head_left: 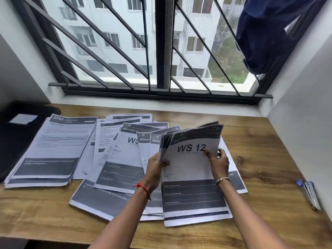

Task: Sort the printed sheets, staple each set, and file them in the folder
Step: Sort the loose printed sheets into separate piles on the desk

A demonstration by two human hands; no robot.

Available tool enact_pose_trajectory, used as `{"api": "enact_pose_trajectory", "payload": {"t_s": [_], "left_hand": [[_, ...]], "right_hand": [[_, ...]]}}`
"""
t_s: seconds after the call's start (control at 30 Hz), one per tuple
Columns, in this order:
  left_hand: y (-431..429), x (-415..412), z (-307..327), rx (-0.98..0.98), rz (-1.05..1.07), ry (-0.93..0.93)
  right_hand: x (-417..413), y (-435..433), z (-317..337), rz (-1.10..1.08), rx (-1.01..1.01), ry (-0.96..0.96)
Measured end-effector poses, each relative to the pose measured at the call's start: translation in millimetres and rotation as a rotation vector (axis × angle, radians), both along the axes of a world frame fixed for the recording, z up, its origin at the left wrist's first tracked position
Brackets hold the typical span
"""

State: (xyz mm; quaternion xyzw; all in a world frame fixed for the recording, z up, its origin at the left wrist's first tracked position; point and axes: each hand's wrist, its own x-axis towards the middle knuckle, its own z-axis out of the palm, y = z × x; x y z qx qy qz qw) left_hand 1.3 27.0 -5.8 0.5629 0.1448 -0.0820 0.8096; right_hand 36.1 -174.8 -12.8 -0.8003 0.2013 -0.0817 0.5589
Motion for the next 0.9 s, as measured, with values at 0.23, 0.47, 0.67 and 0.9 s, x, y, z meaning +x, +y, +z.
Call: {"api": "enact_pose_trajectory", "payload": {"t_s": [0.23,0.47,0.67,0.9], "left_hand": [[3,4,-2,0.25,0.017,-0.007],[5,10,-21,1.088,-0.089,0.116],[5,11,-33,1.126,0.068,-0.017],[12,16,-34,0.898,0.257,-0.106]], "right_hand": [[3,2,-6,0.028,-0.064,-0.017],[3,8,-29,0.141,-0.202,0.147],[4,7,-36,0.17,-0.259,0.171],[11,11,-40,0.138,-0.231,0.146]]}}
